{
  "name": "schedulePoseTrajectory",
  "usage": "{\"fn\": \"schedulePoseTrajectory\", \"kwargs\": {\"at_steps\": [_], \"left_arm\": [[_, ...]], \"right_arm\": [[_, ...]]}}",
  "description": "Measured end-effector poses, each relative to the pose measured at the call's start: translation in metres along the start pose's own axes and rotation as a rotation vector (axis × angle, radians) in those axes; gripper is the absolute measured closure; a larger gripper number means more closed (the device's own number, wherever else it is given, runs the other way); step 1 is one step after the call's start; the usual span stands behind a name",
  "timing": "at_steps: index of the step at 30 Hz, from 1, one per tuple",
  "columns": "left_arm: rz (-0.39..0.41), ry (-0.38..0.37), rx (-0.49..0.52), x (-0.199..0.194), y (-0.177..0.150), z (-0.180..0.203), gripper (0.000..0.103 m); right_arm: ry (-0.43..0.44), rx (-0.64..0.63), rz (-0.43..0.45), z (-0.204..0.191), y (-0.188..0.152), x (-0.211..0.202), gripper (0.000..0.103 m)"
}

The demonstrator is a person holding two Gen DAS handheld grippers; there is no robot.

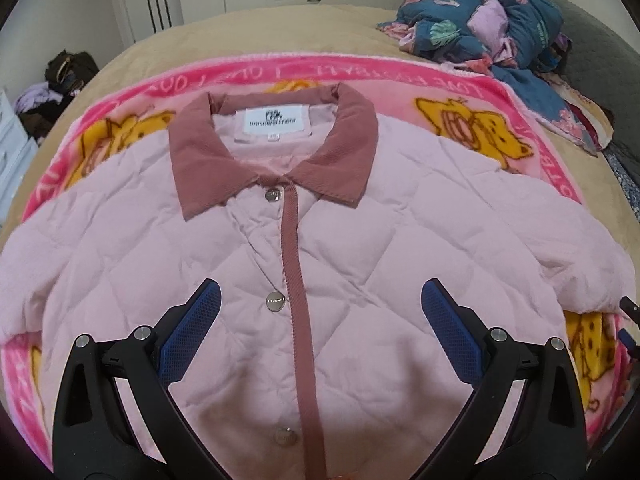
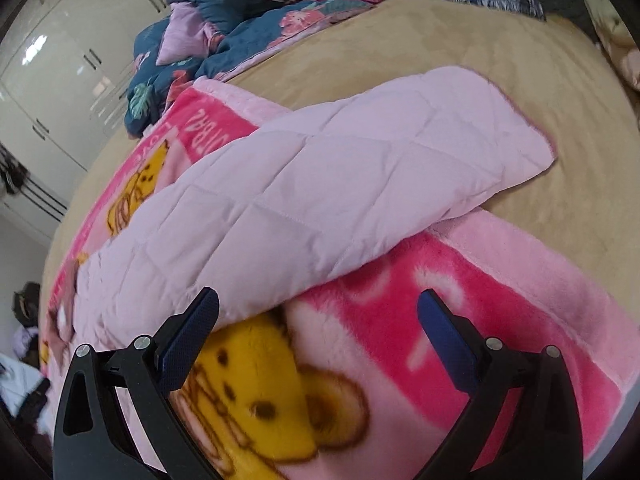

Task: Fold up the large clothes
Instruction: 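Close the right gripper on the sleeve cuff, then lift the sleeve with the right gripper and carry it across the jacket front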

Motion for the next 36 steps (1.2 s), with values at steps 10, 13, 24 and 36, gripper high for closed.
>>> {"fn": "schedulePoseTrajectory", "kwargs": {"at_steps": [10,13,24,36], "left_arm": [[-0.039,0.026,-0.063,0.016,-0.015,-0.027,0.009],[-0.042,0.028,-0.072,0.013,-0.018,-0.034,0.009],[0.001,0.038,-0.119,-0.009,-0.009,-0.069,0.009],[0.018,0.018,-0.133,-0.019,-0.016,-0.1,0.009]], "right_arm": [[0.04,0.151,0.027,0.011,0.023,0.027,0.004],[0.059,0.242,0.063,0.024,0.034,0.029,0.004],[0.06,0.392,0.187,0.059,0.076,0.03,0.054],[0.215,0.042,0.375,-0.046,0.085,-0.046,0.083]]}}
Point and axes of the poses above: each gripper's, at about its wrist camera, not at the fingertips, and x roughly the way its jaws point, z to its right, y to its top, the point moved 5 cm from there along x, roughly the way its jaws point, and after that the axes turned 2 degrees about z, right-handed, at the moved point
